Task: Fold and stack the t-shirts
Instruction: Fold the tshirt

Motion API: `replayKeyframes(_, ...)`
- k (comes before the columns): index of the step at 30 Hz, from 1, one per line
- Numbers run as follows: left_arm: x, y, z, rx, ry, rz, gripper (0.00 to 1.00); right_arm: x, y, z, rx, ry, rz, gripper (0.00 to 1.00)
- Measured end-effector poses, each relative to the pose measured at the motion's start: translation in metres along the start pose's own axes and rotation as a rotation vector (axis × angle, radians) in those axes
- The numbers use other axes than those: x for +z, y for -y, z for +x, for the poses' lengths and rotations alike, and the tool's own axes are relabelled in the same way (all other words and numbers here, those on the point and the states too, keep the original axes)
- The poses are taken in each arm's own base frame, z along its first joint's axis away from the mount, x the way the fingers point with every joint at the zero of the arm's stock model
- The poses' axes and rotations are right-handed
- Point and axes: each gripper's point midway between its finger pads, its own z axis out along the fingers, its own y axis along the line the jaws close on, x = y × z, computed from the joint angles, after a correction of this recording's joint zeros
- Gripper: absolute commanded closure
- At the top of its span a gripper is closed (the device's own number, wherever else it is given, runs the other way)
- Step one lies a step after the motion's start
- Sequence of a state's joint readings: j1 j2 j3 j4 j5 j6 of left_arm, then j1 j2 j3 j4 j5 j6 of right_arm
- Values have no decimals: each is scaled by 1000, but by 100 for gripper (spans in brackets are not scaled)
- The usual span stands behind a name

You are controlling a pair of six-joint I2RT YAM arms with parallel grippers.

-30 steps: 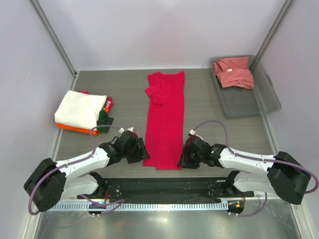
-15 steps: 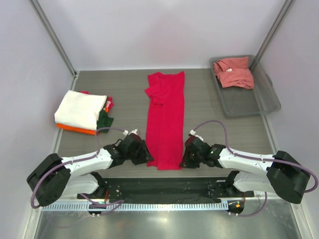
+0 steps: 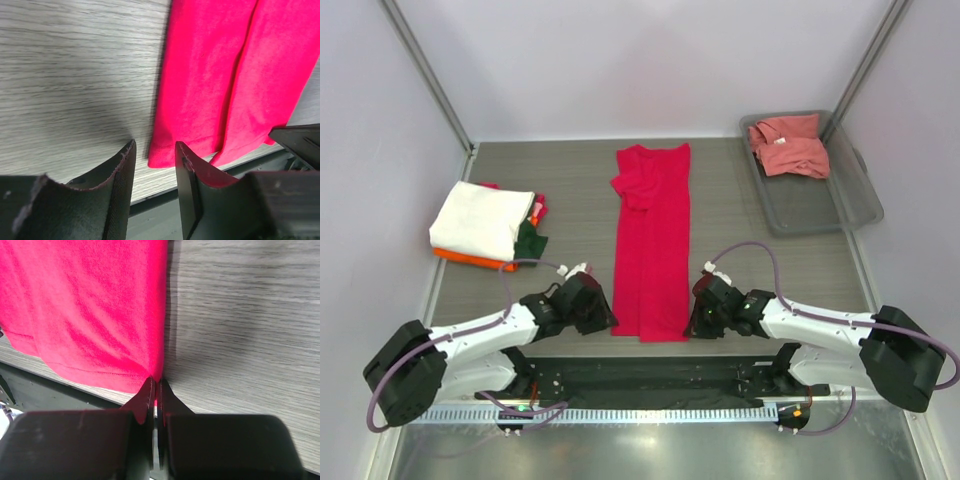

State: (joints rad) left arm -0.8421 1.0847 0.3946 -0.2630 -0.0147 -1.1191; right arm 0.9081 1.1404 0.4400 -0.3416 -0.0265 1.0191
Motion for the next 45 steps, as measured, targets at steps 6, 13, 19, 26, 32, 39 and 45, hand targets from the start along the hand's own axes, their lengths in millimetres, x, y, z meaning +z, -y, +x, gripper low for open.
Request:
replayKeyframes(6, 7, 11, 4, -4, -30, 43, 63, 0, 1, 0, 0, -2, 3, 99)
replayKeyframes(13, 14, 12, 10, -28, -52, 66, 100, 0, 2, 1, 0, -2, 7, 99)
replayKeyframes(19, 7, 7, 15, -35, -53, 65, 99, -7, 6, -4, -3, 22, 31, 99)
replayKeyframes(26, -4, -3, 22, -27, -84, 20, 100, -34, -11, -21, -22, 94, -19, 99)
replayKeyframes(32, -16, 24, 11, -11, -107, 44, 100, -60, -38, -52, -64, 186, -45, 99)
replayKeyframes(39, -33, 81, -63, -45, -23, 142, 100, -80, -46, -128, -32, 304, -3, 99)
replayKeyframes(45, -16, 89, -144, -96, 45, 110, 100, -71, -35, -202, -2, 326, 77, 99)
